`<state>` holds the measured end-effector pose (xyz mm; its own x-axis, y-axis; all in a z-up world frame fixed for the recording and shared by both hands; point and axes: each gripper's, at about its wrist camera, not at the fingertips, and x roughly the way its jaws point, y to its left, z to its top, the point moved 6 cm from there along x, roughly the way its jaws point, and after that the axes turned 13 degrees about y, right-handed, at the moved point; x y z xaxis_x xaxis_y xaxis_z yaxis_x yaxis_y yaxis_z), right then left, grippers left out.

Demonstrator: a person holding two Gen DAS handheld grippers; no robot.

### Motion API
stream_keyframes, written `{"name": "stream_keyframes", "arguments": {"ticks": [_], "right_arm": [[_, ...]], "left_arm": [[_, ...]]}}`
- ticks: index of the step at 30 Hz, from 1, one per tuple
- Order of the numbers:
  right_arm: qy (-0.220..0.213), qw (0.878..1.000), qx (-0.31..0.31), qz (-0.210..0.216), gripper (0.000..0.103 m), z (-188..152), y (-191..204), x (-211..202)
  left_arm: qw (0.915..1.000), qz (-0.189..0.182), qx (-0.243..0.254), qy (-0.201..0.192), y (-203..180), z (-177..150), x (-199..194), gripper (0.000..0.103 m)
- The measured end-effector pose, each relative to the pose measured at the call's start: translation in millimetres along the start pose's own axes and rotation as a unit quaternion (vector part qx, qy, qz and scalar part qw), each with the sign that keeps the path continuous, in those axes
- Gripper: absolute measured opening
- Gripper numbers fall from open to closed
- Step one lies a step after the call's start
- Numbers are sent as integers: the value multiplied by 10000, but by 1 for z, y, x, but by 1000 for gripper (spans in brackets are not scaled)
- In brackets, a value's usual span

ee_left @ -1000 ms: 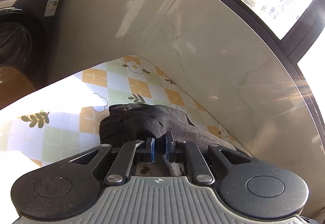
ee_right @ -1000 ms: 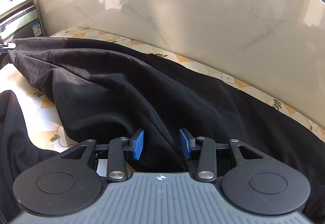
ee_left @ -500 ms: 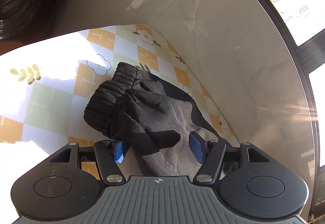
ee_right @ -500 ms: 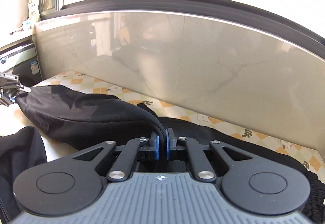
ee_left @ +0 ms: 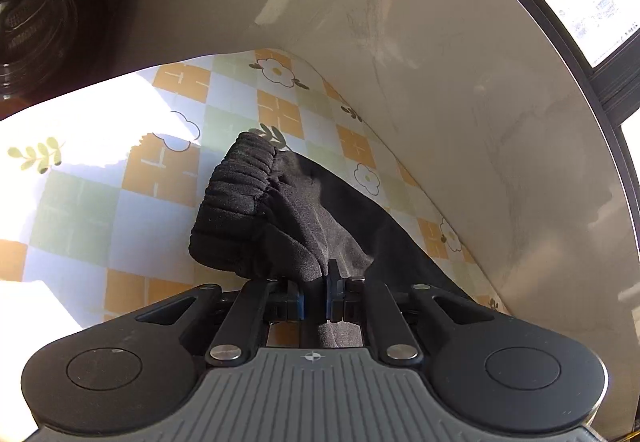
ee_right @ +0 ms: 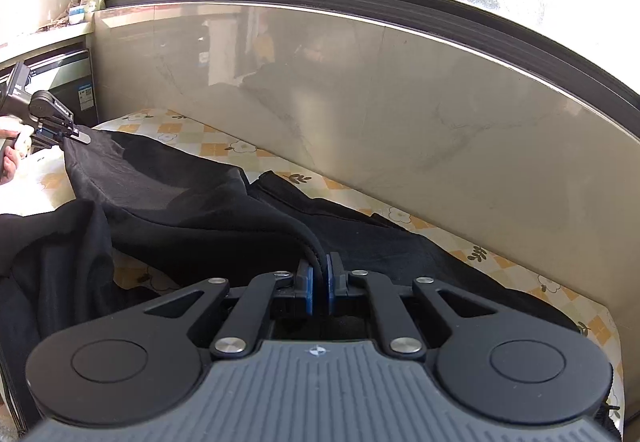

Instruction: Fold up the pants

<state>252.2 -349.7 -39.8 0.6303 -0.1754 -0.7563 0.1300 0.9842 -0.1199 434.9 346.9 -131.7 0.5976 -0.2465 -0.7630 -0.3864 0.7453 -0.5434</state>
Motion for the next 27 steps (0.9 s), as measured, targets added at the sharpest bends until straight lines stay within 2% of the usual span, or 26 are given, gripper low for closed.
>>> {"name": "stream_keyframes", "arguments": {"ticks": [3,5,6,7,9,10,12,14,16,18,21,25,26,27], "right_arm": [[-303,9967,587,-480,5,41,-33,9],[-811,9881,1122,-672,5,59,-55,-8],[-1139,9824,1302,-709,5,64,-63,-22],[-1349,9794,1331,-692,5,66,-64,-32],[-1389,9825,1099,-578,5,63,-55,-41],[-1265,9865,947,-431,5,58,-47,-39],[-859,9941,666,-10,5,46,-28,-27],[-277,9979,318,498,5,27,0,-6],[245,9960,0,855,5,10,28,14],[623,9916,-298,1091,5,-5,53,27],[874,9873,-524,1220,5,-16,71,33],[949,9853,-511,1325,8,-17,66,30],[954,9846,-438,1401,13,-17,64,28],[936,9843,-366,1450,17,-14,58,24]], "left_arm": [[9994,-6,107,-314,-40,37,-5,8],[9963,-390,214,-737,-80,71,-28,8],[9916,-625,361,-1072,-99,83,-47,8],[9826,-889,594,-1515,-119,94,-74,8],[9617,-1382,940,-2174,-139,104,-118,8],[9574,-1507,991,-2254,-141,107,-131,8],[9557,-1571,1050,-2256,-132,111,-143,8],[9645,-1299,943,-2098,-106,111,-132,8],[9793,-937,616,-1688,-68,108,-100,8],[9902,-666,163,-1221,-25,100,-69,8],[9969,-184,-365,-678,30,84,-31,8],[9969,-58,-547,-554,63,70,-23,10],[9970,-26,-557,-531,64,69,-23,11],[9969,66,-600,-501,63,68,-22,20]]}}
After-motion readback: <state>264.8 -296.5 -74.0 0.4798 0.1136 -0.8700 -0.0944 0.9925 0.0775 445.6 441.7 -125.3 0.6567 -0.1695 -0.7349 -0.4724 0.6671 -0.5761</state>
